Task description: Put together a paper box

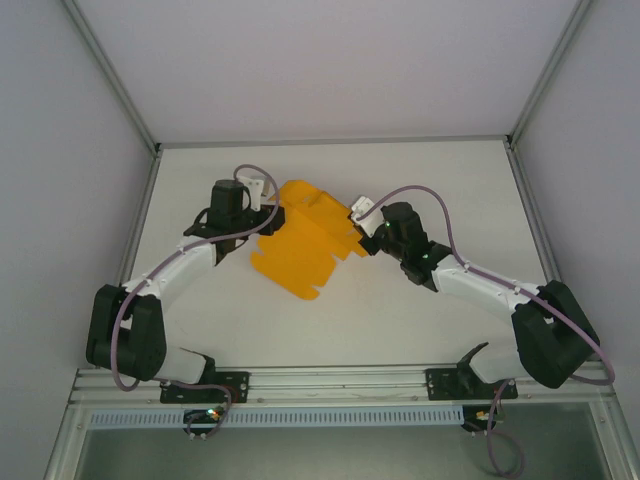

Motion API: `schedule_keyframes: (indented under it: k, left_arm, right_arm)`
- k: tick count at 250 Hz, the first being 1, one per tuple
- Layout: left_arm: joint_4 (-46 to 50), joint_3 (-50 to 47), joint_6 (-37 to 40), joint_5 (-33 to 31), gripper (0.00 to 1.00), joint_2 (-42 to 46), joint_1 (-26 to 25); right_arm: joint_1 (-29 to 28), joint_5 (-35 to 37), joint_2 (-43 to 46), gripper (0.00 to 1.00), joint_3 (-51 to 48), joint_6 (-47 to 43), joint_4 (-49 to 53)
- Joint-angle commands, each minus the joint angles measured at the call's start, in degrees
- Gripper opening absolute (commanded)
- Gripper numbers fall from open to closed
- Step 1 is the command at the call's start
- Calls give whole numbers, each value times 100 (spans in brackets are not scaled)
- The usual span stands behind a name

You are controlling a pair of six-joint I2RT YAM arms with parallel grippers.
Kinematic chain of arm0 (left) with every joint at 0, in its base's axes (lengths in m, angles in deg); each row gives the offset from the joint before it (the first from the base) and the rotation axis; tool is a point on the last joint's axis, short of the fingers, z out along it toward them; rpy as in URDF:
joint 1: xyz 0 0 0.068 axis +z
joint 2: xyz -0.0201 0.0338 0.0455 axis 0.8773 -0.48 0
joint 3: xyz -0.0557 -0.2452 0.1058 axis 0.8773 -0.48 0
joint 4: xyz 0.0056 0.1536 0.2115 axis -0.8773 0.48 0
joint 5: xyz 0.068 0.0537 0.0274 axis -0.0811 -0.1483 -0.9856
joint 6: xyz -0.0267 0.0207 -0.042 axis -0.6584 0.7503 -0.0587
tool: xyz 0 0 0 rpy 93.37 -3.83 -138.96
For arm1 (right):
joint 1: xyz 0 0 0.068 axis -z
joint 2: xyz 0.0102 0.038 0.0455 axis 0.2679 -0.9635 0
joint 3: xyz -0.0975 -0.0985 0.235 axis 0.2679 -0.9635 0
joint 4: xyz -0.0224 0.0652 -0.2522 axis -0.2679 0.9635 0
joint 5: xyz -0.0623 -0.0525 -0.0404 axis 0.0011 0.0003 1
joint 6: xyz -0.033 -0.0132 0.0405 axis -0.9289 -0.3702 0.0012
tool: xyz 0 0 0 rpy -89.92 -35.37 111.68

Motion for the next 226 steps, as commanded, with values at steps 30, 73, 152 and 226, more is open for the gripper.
schedule_keyframes:
  k: [30,73,152,226]
  left_arm:
    - [-152,-20,76,91,24,36,-204]
    - [-197,-38,277,-60,18,66,-426]
    - [-19,278,833,-14,9,-612,-951]
    - [-19,429,636,-156,16,-1358,-1160]
  right_arm:
    - [-1,-59,-253,0,217,153,180]
    - [2,-102,-291,0,238,188,211]
    - [-35,-296,-343,0,375,372,326]
    - [-234,-239,-494,0,365,599,314]
